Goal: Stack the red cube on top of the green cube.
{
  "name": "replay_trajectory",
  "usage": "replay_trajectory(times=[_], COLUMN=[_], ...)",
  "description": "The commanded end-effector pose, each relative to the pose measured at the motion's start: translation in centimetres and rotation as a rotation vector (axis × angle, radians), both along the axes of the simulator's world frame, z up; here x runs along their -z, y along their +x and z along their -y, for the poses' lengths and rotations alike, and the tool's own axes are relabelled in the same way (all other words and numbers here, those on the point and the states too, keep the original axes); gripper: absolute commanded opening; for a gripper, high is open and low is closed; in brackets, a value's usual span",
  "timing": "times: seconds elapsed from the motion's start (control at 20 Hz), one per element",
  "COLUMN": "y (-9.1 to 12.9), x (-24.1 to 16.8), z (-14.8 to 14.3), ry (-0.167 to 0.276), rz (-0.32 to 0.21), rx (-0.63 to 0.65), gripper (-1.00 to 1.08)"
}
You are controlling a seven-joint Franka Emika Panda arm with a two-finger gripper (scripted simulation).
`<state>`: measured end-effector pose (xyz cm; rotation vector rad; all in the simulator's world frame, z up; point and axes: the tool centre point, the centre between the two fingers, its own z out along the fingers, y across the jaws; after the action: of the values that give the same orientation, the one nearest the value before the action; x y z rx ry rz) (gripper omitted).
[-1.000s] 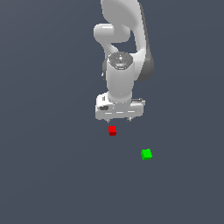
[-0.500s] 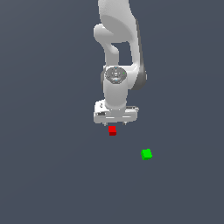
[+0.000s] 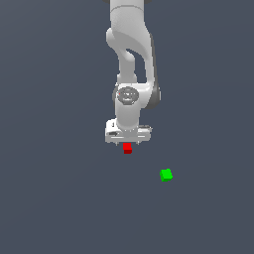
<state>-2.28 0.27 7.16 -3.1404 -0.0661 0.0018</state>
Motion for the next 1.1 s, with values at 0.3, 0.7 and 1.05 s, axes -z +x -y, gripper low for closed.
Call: replay_trajectory(times=[0.3, 0.7, 1.05], y=[0.0, 0.0, 0.0], x=[1.2, 4.8, 5.2], z=[0.0, 0.0, 0.1], ry=[0.0, 0.0, -0.001], rz=[0.0, 0.001, 0.001], rx=[0.0, 0.0, 0.001], gripper=[1.0, 1.0, -1.0])
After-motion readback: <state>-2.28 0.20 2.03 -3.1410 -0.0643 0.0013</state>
